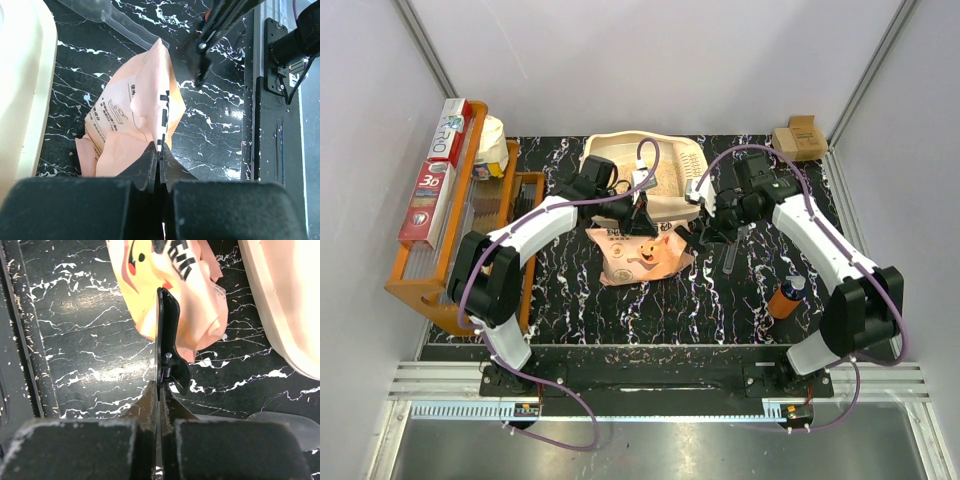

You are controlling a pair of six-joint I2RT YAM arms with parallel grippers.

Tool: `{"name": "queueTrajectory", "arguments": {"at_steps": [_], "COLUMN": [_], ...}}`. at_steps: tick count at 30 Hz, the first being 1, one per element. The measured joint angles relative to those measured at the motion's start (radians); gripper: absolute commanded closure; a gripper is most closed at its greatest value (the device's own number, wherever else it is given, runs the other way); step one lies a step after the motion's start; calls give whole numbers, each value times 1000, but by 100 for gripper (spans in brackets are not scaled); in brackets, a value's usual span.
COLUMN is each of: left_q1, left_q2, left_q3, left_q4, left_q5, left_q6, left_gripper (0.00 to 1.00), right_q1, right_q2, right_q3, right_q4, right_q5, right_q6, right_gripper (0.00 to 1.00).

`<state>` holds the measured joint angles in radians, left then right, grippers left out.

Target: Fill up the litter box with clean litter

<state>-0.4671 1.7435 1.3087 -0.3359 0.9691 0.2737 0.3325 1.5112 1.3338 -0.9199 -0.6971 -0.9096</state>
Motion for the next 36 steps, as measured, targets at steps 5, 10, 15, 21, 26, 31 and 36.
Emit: {"name": "queueTrajectory", "arguments": {"at_steps": [5,10,15,21,26,31,36], "left_q1": [-1,0,-6,-22,-24,-26,-26], "left_q2": [0,6,6,56,109,131,141], "left_q3": [8,29,40,75,80,80,80], "left_q4": [-14,-18,-5,43,146,212,251], "left_q5": [0,8,16,34,78,101,115], "left_q6": [4,7,6,-32,-142,-214,-245], "left_gripper": [88,65,60,59,63,74,87], "right_q1": [23,33,33,33,33,33,33], "right_q2": [66,90,91,91,90,90,90], "right_q3": [14,16,16,15,10,3,2], "right_q4": [48,92,123,140,148,155,160], "right_q5": [27,53,61,60,60,60,63], "right_q6": [15,74,122,156,171,187,208], "right_gripper": [100,100,100,100,100,100,100]}}
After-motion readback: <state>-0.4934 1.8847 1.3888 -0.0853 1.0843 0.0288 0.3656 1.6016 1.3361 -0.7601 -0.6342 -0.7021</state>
